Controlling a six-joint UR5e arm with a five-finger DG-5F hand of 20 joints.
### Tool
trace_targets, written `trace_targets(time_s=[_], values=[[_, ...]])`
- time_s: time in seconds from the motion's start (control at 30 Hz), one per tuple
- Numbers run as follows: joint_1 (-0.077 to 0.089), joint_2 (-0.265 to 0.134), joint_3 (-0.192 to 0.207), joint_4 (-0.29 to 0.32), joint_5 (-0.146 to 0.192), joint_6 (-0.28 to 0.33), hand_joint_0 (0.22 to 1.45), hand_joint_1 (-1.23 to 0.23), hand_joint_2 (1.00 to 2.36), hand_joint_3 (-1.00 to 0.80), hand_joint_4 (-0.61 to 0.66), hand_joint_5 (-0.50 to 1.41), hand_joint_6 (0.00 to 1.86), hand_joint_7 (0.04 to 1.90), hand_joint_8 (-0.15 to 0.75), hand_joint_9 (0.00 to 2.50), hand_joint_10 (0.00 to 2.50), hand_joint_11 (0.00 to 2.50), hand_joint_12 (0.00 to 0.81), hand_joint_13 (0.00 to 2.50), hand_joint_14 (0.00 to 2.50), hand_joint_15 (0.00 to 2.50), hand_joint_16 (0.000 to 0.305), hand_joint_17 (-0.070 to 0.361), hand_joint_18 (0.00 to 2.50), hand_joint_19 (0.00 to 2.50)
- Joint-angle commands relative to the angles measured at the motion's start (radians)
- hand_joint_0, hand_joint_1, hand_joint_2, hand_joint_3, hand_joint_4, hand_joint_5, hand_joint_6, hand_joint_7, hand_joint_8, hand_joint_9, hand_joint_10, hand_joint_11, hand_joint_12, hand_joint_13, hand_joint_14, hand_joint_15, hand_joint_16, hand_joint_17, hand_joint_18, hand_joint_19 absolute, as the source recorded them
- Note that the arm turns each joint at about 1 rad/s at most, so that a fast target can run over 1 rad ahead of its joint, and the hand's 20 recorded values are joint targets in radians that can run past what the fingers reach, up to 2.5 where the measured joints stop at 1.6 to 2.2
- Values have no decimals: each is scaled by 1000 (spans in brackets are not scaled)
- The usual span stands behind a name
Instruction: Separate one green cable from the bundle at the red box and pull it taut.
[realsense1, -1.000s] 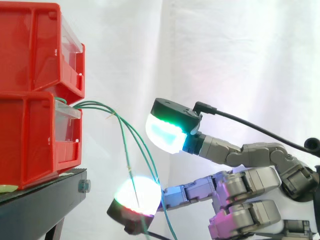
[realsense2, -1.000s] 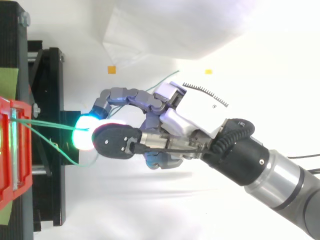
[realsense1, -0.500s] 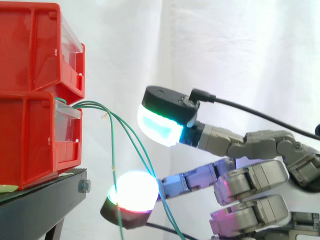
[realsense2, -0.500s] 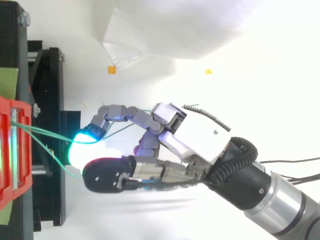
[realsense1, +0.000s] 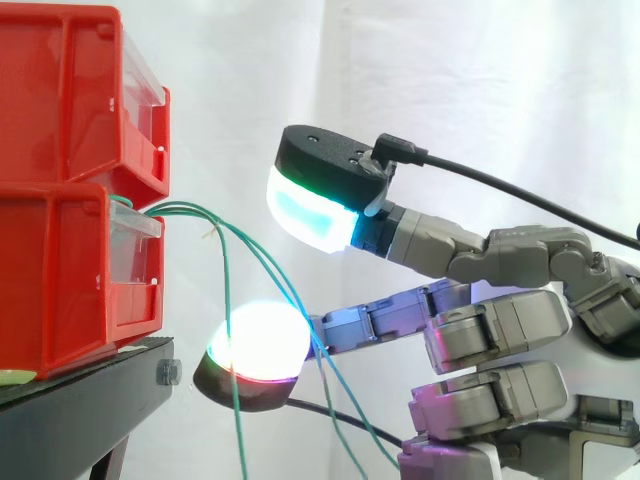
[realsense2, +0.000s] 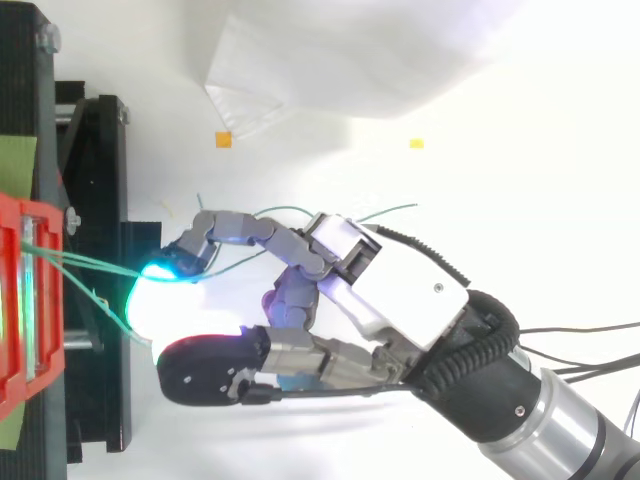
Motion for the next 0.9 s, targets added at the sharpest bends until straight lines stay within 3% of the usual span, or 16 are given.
trace_targets(time_s=[0.0, 0.03, 0.07, 0.1, 0.2, 0.23, 0.33, 0.47, 0.63, 0.87], values=[[9, -1, 8, 16, 60, -22, 487, -508, 1000, -500, 265, 78, 505, 1188, 302, 2341, 18, 2049, 378, 1696, 810, 1548, 62, 139, 1507, 1245], [10, -2, 9, 28, 79, -41, 487, -509, 1000, -500, 269, 78, 505, 1188, 295, 2340, 19, 2050, 383, 1699, 812, 1530, 62, 141, 1511, 1238], [4, -39, 25, 39, 73, -41, 487, -509, 1000, -500, 267, 78, 505, 1189, 295, 2342, 18, 2035, 384, 1699, 812, 1539, 63, 141, 1509, 1237], [1, -47, 32, 40, 68, -36, 487, -508, 1000, -500, 266, 78, 506, 1183, 293, 2342, 18, 2034, 383, 1696, 811, 1553, 62, 140, 1509, 1238], [-10, -111, 86, 39, 22, 30, 487, -508, 1000, -500, 275, 78, 505, 1188, 293, 2341, 18, 2050, 383, 1698, 814, 1535, 62, 139, 1507, 1241], [-17, -162, 161, 7, -3, 82, 487, -509, 1000, -500, 264, 78, 505, 1189, 295, 2341, 18, 2052, 387, 1696, 813, 1553, 62, 140, 1507, 1242], [-19, -164, 172, -30, -12, 85, 487, -507, 1000, -500, 266, 78, 505, 1188, 296, 2341, 19, 2053, 375, 1695, 812, 1555, 62, 139, 1509, 1243], [-22, -162, 152, -42, -21, 113, 488, -508, 1000, -500, 266, 78, 505, 1187, 295, 2341, 18, 2050, 375, 1695, 812, 1547, 62, 139, 1507, 1246], [-5, -162, 156, -22, 3, 97, 487, -509, 1000, -500, 266, 78, 506, 1183, 295, 2343, 18, 2035, 375, 1697, 817, 1532, 62, 140, 1510, 1245], [13, -162, 189, -13, 8, 54, 488, -508, 1000, -500, 264, 78, 505, 1187, 295, 2339, 18, 2050, 375, 1694, 810, 1553, 62, 139, 1510, 1247]])
